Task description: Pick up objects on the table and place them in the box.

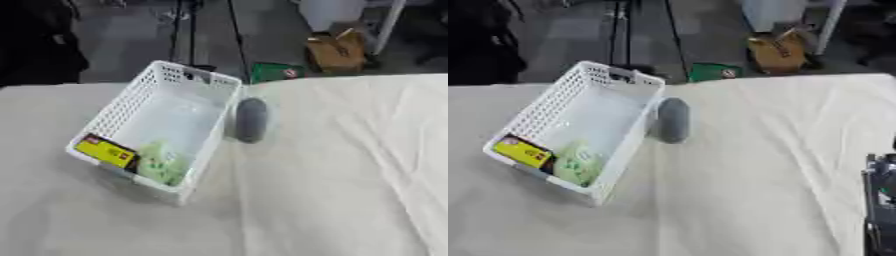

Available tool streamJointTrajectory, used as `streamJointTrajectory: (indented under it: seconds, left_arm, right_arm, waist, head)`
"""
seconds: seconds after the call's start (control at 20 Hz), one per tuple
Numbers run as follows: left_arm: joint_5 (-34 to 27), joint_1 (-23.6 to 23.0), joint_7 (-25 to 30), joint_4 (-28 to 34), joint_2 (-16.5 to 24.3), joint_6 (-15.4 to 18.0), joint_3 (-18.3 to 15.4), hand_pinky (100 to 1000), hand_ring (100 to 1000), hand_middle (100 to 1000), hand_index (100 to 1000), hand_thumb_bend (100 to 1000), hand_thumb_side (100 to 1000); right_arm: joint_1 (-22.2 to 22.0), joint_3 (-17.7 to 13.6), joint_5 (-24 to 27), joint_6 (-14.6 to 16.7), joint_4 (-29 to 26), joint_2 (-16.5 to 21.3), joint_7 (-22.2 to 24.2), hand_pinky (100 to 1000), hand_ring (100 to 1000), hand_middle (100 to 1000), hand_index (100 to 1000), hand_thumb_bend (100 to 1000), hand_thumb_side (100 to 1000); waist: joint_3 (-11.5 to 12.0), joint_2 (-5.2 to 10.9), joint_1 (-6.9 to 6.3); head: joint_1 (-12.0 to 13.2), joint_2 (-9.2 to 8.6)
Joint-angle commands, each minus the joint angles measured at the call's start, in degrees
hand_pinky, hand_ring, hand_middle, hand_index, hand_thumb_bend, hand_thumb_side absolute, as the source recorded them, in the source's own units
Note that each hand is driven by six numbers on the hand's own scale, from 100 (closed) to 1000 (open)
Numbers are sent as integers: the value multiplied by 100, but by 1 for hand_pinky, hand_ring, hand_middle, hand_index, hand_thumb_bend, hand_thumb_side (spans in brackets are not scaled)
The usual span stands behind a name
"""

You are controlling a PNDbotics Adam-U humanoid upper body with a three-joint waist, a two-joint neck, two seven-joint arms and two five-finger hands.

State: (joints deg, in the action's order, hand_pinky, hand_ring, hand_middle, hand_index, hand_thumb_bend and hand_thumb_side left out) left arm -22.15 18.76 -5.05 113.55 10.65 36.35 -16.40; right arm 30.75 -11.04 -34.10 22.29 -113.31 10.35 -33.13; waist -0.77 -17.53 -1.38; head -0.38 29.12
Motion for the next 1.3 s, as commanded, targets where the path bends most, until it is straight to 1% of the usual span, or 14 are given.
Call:
streamJointTrajectory:
  seconds: [0.05,0.15,0.3,0.5,0.55,0.6,0.65,0.7,0.8,0.9,1.0,1.05,1.2,1.3]
  left_arm:
    - [13,51,12,104,68,-1,-22,668,608,705,707,100,620]
    - [12,55,9,104,63,-8,-22,667,607,705,707,100,621]
    - [14,59,-1,104,66,-9,-24,667,607,704,707,100,621]
    - [12,57,-3,104,69,-24,-17,667,607,704,707,100,621]
    - [10,49,-2,104,73,-29,-10,667,607,704,707,100,621]
    - [5,45,-2,104,76,-31,-5,667,607,704,707,100,621]
    - [-1,37,3,104,80,-36,6,667,607,704,707,100,621]
    - [-6,33,9,104,82,-39,15,667,607,704,707,100,621]
    - [-20,20,21,104,86,-50,29,667,607,704,707,100,621]
    - [-32,1,40,104,87,-62,45,667,607,704,707,100,621]
    - [-42,-8,53,104,87,-67,50,667,607,704,707,100,621]
    - [-51,-21,59,104,90,-71,60,667,607,704,707,100,619]
    - [-80,-42,80,104,94,-62,82,666,607,703,708,100,618]
    - [-99,-50,91,104,95,-58,89,666,606,703,708,100,618]
  right_arm:
    - [71,-38,34,2,-128,127,26,705,615,533,727,100,847]
    - [63,-39,32,1,-128,120,26,705,616,533,727,100,845]
    - [76,-28,39,0,-128,123,44,712,627,546,738,100,876]
    - [203,26,-67,-110,-128,173,189,714,631,550,742,100,889]
    - [391,108,-152,-137,-128,268,280,733,661,581,769,100,989]
    - [584,204,-260,-219,-128,346,403,733,661,581,769,100,989]
    - [816,331,-391,-333,-128,439,565,753,691,610,802,100,1000]
    - [1017,451,-520,-481,-128,501,732,753,691,610,802,100,1000]
    - [1443,715,-751,-750,-41,631,1062,787,727,649,838,100,1000]
    - [1949,1023,-962,-930,296,773,1416,802,744,671,853,100,1000]
    - [2199,1167,-1073,-994,547,815,1563,803,746,674,856,100,1000]
    - [2488,1369,-1181,-1002,861,885,1811,839,792,738,897,100,1000]
    - [3263,1791,-1486,-922,1847,859,2441,853,817,765,911,100,1000]
    - [3587,1935,-1603,-828,2318,792,2672,859,828,778,919,100,1000]
  waist:
    - [-2,88,-5]
    - [-1,92,-2]
    - [0,103,6]
    - [2,116,18]
    - [13,136,25]
    - [21,147,28]
    - [31,163,34]
    - [37,172,36]
    - [55,197,47]
    - [76,222,53]
    - [82,231,53]
    - [99,255,51]
    - [109,294,34]
    - [111,313,27]
  head:
    - [-13,-53]
    - [-14,-59]
    - [-39,-51]
    - [-74,-20]
    - [-93,24]
    - [-107,48]
    - [-125,73]
    - [-137,87]
    - [-159,124]
    - [-169,162]
    - [-170,178]
    - [-172,202]
    - [-171,251]
    - [-173,269]
